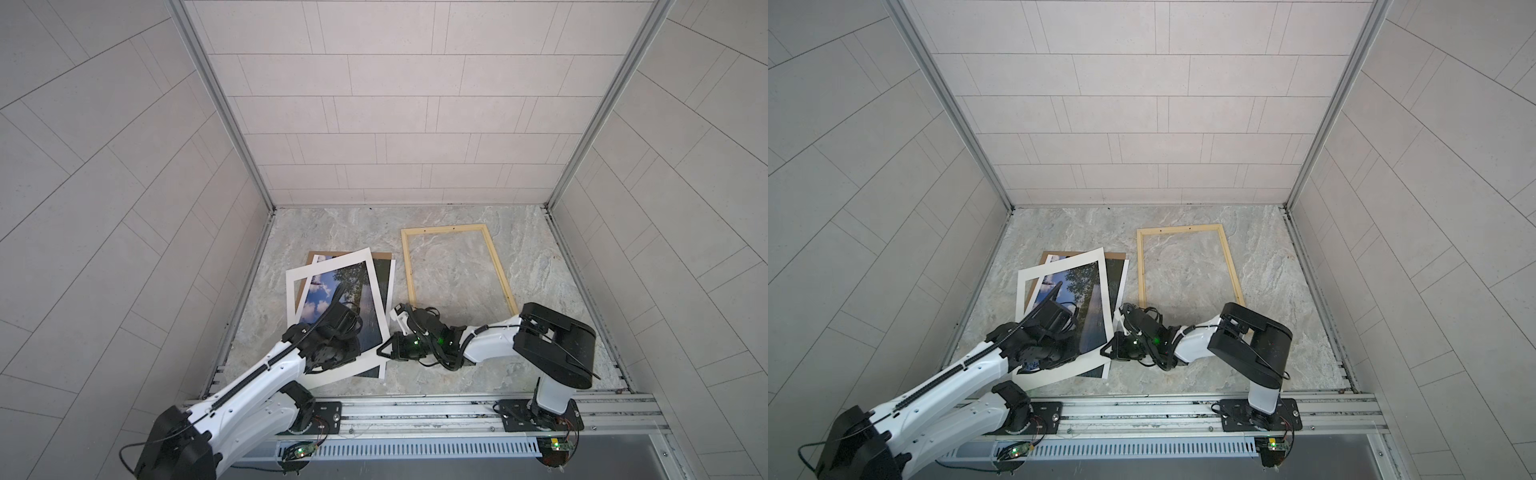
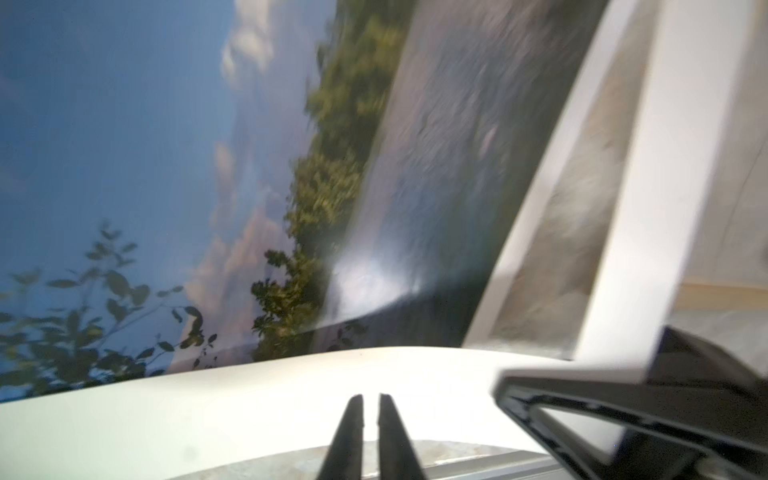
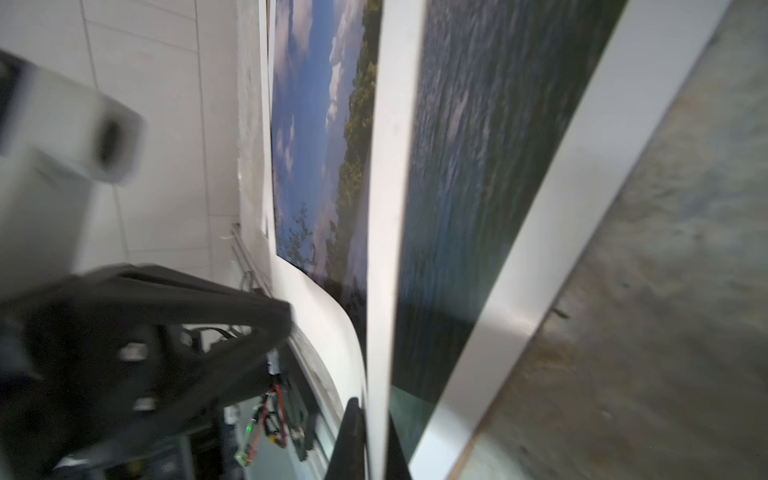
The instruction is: Put the photo into the frame
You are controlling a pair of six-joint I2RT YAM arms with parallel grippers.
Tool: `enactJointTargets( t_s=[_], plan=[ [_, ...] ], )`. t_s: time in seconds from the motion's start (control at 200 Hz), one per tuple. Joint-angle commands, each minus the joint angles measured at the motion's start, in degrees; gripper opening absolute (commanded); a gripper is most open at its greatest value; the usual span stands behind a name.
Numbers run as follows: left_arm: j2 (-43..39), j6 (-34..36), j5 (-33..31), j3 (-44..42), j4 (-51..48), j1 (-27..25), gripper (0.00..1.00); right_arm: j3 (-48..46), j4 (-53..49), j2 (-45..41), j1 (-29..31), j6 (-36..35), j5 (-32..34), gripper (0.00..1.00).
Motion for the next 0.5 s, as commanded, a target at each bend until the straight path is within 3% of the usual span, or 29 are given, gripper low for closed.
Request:
enactJointTargets(
  t_s=[0.0,0.085,0.25,0.38,0.49],
  plan=[
    [0.0,3.3,-3.0,8.2,-5.1,3.1,0.36,3.4,-14.6,-6.7,1.8,-10.7,8.1,0.00],
    [4.8,6.1,-0.2,14.3,-5.0,6.3,0.46,5.8,-22.0,-9.1,3.0,-15.2,11.3,0.00],
    [13.7,9.1,-0.8,25.6,-5.9,7.4,0.65,7.4,-29.2,-11.3,5.5,-19.2,17.0,0.00],
    [17.5,9.1,-2.5,31.1,-5.4,7.7,0.68,9.8,-35.5,-12.7,8.1,-22.1,22.6,0.00],
    [18.6,10.9,-4.4,32.5,-4.5,7.8,0.71,11.1,-37.9,-12.7,9.1,-22.3,23.5,0.00]
  ],
)
